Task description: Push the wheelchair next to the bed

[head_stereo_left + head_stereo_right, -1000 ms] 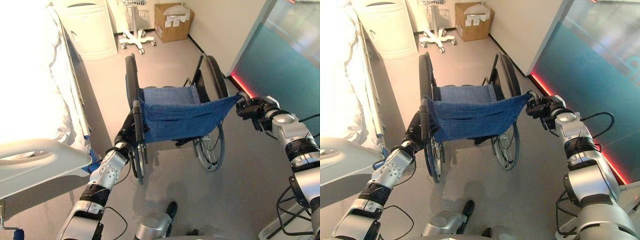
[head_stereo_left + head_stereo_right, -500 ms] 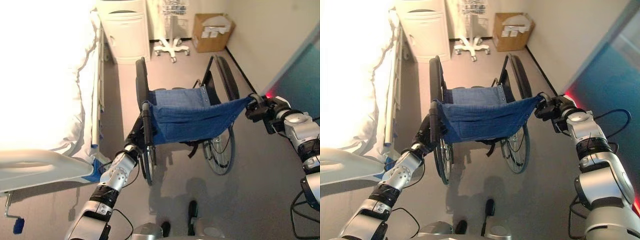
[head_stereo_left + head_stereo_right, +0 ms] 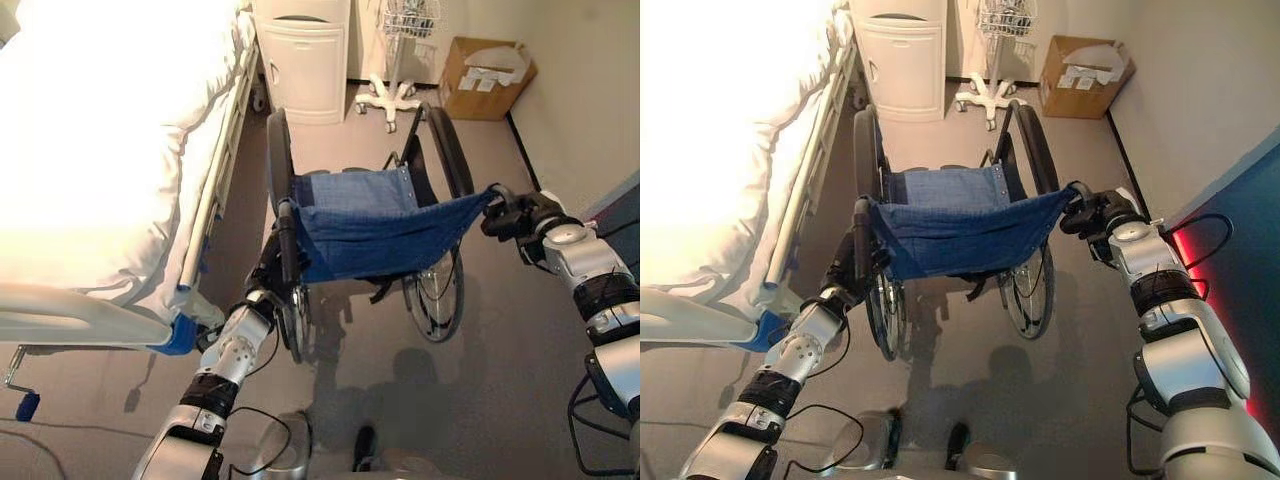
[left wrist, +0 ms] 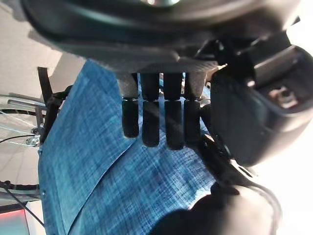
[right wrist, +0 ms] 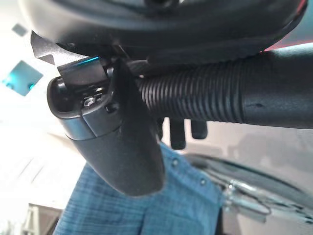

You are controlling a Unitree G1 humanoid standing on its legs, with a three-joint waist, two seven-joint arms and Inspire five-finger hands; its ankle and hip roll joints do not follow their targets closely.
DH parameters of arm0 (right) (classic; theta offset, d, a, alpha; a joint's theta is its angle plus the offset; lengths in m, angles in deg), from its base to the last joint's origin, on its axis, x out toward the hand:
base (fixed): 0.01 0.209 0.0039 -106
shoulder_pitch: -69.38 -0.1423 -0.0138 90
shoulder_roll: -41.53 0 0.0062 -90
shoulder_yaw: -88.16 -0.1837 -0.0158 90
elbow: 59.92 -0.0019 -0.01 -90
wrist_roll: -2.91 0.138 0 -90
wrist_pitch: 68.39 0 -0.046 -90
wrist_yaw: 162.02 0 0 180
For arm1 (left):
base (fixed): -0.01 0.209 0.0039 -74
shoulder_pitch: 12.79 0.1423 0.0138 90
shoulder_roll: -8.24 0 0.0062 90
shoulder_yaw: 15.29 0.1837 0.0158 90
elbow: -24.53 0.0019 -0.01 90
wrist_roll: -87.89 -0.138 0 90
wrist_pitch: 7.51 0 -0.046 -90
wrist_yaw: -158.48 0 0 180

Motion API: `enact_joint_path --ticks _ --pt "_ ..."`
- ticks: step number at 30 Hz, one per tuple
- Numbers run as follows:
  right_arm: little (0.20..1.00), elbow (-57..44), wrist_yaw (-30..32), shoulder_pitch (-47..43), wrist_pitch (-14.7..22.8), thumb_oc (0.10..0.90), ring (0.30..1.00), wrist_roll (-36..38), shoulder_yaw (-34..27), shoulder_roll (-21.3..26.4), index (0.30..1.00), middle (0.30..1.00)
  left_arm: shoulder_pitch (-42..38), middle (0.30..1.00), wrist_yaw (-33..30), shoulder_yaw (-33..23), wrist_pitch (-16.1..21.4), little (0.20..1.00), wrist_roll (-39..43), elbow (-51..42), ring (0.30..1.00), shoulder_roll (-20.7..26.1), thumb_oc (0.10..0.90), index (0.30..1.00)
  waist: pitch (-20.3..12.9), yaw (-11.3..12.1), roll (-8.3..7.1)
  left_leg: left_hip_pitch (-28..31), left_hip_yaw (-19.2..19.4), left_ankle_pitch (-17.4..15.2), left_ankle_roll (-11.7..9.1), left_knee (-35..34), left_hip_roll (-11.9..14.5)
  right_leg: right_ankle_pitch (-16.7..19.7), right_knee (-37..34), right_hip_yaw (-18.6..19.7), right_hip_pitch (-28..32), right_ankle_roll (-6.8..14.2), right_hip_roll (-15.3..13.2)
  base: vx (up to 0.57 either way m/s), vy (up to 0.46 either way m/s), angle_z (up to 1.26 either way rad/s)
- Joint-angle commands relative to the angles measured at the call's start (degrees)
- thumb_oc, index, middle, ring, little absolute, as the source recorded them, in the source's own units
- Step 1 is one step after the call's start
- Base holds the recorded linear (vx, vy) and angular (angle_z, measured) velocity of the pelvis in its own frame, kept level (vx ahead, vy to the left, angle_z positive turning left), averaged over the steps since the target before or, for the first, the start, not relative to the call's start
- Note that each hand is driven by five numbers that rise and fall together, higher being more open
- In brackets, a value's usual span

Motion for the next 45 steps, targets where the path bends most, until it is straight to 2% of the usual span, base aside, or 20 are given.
enact_joint_path --ticks 1,4,7,8,10,12,13,14,15,16,18,21,23,26,30,32,36,40,42,45 --pt "0.3 -8.1 -0.3 -6.1 6.9 0.4 0.3 5.9 1.0 -5.7 0.3 0.3 -4.3 0.3 5.3 4.9 4.2 0.3 0.4 -10.0 0.3 -3.4 0.4 0.3 -5.2 5.0 4.28 -1.9 7.3 9.2 -1.3 -7.9 -1.6 -0.7 4.0 0.4 -0.1 3.0 6.9 0.37 -0.053 -0.19" --pt "0.3 -6.0 -1.5 -5.6 8.1 0.4 0.3 6.0 0.4 -4.7 0.3 0.3 -3.7 0.3 5.5 5.3 3.3 0.3 1.3 -11.0 0.3 -2.5 0.4 0.3 -6.1 5.8 3.97 -2.3 10.5 10.6 -1.8 -11.0 -1.9 -3.2 3.7 -0.4 2.7 2.8 7.3 0.34 -0.034 -0.23" --pt "0.3 -2.2 -3.5 -7.0 8.8 0.4 0.3 5.5 0.4 -5.4 0.3 0.3 -3.9 0.3 3.9 4.9 2.2 0.3 1.1 -11.6 0.3 -2.0 0.4 0.3 -7.2 7.3 2.92 -1.9 9.6 7.1 0.4 -7.9 -3.5 -4.9 4.7 -1.2 3.4 3.0 6.4 0.29 0.019 0.05" --pt "0.3 0.0 -4.6 -7.8 9.4 0.4 0.3 4.8 0.8 -6.4 0.3 0.3 -4.3 0.3 3.3 4.3 2.2 0.3 0.8 -10.9 0.3 -2.0 0.4 0.3 -7.6 8.5 2.45 -1.8 9.1 4.8 1.8 -5.9 -3.5 -6.2 5.8 -1.9 4.1 3.0 5.4 0.32 0.049 0.16" --pt "0.3 1.0 -5.5 -8.0 10.0 0.4 0.3 4.4 0.6 -6.7 0.3 0.3 -4.5 0.3 2.8 3.9 2.3 0.3 0.9 -10.5 0.3 -2.1 0.4 0.3 -7.8 9.2 2.13 -1.8 8.7 3.5 2.8 -4.5 -3.6 -7.1 7.0 -2.3 4.7 3.3 4.5 0.29 0.072 -0.29" --pt "0.3 1.3 -5.9 -7.4 11.0 0.4 0.3 4.0 -0.2 -7.7 0.3 0.3 -4.7 0.3 3.0 3.1 2.2 0.3 0.3 -9.8 0.3 -2.1 0.4 0.3 -8.6 11.0 1.05 -0.7 7.0 1.9 5.7 -4.1 -5.2 -2.2 15.3 -4.3 4.6 7.3 0.2 0.25 0.122 -0.28" --pt "0.3 1.2 -5.9 -7.3 11.0 0.4 0.3 4.1 -0.2 -7.7 0.3 0.3 -4.7 0.3 3.1 3.1 2.2 0.3 0.3 -9.8 0.3 -2.1 0.4 0.3 -8.6 11.1 1.01 -0.6 6.9 1.9 5.9 -4.2 -5.3 -1.9 16.0 -4.4 4.5 7.6 -0.1 0.2 0.158 -0.05" --pt "0.3 -0.2 -5.6 -6.0 11.3 0.4 0.3 4.0 -1.2 -7.9 0.3 0.3 -5.2 0.3 3.6 2.9 1.8 0.3 0.2 -9.0 0.3 -2.0 0.4 0.3 -8.7 11.1 1.87 0.9 5.5 3.0 6.8 -5.0 -4.8 6.0 26.2 -5.5 1.5 10.0 -2.5 0.17 0.133 -0.02" --pt "0.3 -0.6 -5.6 -5.5 11.3 0.4 0.3 4.0 -1.5 -7.8 0.3 0.3 -5.3 0.3 3.8 2.9 1.5 0.3 0.0 -8.8 0.3 -2.0 0.4 0.3 -8.7 10.9 2.29 1.6 4.6 2.9 6.9 -5.2 -4.6 7.1 29.9 -5.2 0.4 10.3 -3.0 0.3 0.181 0.17" --pt "0.3 -1.5 -5.9 -4.4 11.7 0.4 0.3 4.1 -1.9 -7.3 0.3 0.3 -5.9 0.3 3.8 3.2 0.8 0.3 -0.4 -8.4 0.3 -2.0 0.4 0.3 -8.6 10.0 3.1 3.4 2.3 2.2 7.1 -5.2 -4.2 8.7 37.8 -3.7 -2.3 10.8 -4.0 0.24 0.108 0.41" --pt "0.3 -2.8 -5.7 -3.9 11.3 0.4 0.3 4.5 -1.9 -7.2 0.3 0.3 -6.2 0.3 3.9 3.8 0.4 0.3 -1.1 -8.3 0.3 -2.1 0.4 0.3 -8.2 8.3 3.88 6.4 0.1 1.1 7.1 -5.6 -3.8 7.6 40.6 -2.2 -6.7 9.8 -4.7 0.24 0.06 0.66" --pt "0.3 -4.0 -5.3 -4.8 10.3 0.4 0.3 4.5 -2.0 -7.3 0.3 0.3 -7.5 0.3 5.7 5.0 0.8 0.3 -1.5 -6.0 0.3 -2.6 0.4 0.3 -7.4 6.2 4.53 10.1 -3.6 0.5 6.8 -7.2 -3.5 3.7 33.0 -1.1 -10.6 8.0 -5.2 0.22 -0.072 0.2" --pt "0.3 -4.0 -5.6 -5.1 10.7 0.4 0.3 4.3 -2.1 -6.8 0.3 0.3 -8.2 0.3 7.1 5.7 1.2 0.3 -0.8 -5.2 0.3 -2.4 0.4 0.3 -6.8 5.2 4.77 11.5 -5.7 -0.1 6.4 -7.6 -3.3 3.3 27.0 0.0 -12.3 7.6 -5.4 0.17 -0.114 0.22" --pt "0.3 -5.6 -4.9 -3.8 11.7 0.4 0.3 5.0 -1.9 -5.1 0.3 0.3 -8.2 0.3 7.8 7.9 2.3 0.3 -0.4 -5.4 0.3 -2.4 0.4 0.3 -6.0 1.6 4.35 14.1 -9.9 -2.6 6.1 -7.9 -3.8 8.3 13.4 6.0 -18.4 9.3 -5.3 0.19 -0.15 0.61" --pt "0.3 -6.9 -3.6 -4.0 9.2 0.4 0.3 5.4 -2.4 -3.9 0.3 0.3 -8.3 0.3 8.9 8.9 2.1 0.3 -1.8 -4.8 0.3 -3.5 0.4 0.3 -5.5 -1.1 3.24 17.1 -14.4 -5.9 5.9 -8.3 -5.0 16.5 3.1 10.2 -22.1 12.1 -4.6 0.25 -0.197 0.79" --pt "0.3 -7.3 -2.7 -4.3 7.6 0.4 0.3 5.9 -2.6 -3.9 0.3 0.3 -8.1 0.3 8.9 8.7 1.8 0.3 -2.1 -4.8 0.3 -3.7 0.4 0.3 -5.6 -1.4 3.01 17.8 -15.4 -6.6 5.8 -8.2 -4.8 17.1 3.0 10.6 -22.6 12.0 -4.2 0.24 -0.214 0.76" --pt "0.3 -7.0 -2.2 -3.6 6.7 0.4 0.3 5.2 -3.2 -4.1 0.3 0.3 -6.7 0.3 9.0 7.8 1.9 0.3 -2.4 -4.7 0.3 -4.0 0.4 0.3 -6.7 -1.3 2.7 18.2 -17.0 -6.7 5.0 -7.5 -3.8 14.7 3.6 12.0 -20.0 10.8 -3.2 0.22 -0.273 0.97" --pt "0.3 -7.0 -1.7 -4.1 6.9 0.4 0.3 4.3 -2.7 -5.6 0.3 0.3 -7.1 0.3 7.0 6.3 1.8 0.3 -1.2 -4.8 0.3 -4.2 0.4 0.3 -7.9 -1.2 2.69 20.3 -15.0 -6.7 2.3 -7.8 -0.2 11.2 4.8 8.3 -17.4 8.6 -2.6 0.17 -0.273 0.57" --pt "0.3 -7.5 -1.5 -4.3 7.1 0.4 0.3 4.0 -1.9 -5.6 0.3 0.3 -6.7 0.3 6.4 6.1 2.2 0.3 -2.0 -5.2 0.3 -4.6 0.4 0.3 -8.2 -1.2 2.68 20.2 -14.0 -4.3 0.7 -6.6 1.9 9.6 4.5 6.7 -15.7 7.3 -1.5 0.12 -0.263 0.39" --pt "0.3 -8.2 -0.7 -4.7 6.8 0.4 0.3 4.1 -1.6 -5.9 0.3 0.3 -6.2 0.3 6.6 5.9 2.2 0.3 -2.2 -5.8 0.3 -4.9 0.4 0.3 -8.1 -0.8 2.55 18.4 -13.5 -0.9 -0.5 -3.2 3.1 8.4 4.1 5.4 -14.2 5.9 -0.5 0.07 -0.229 0.31"
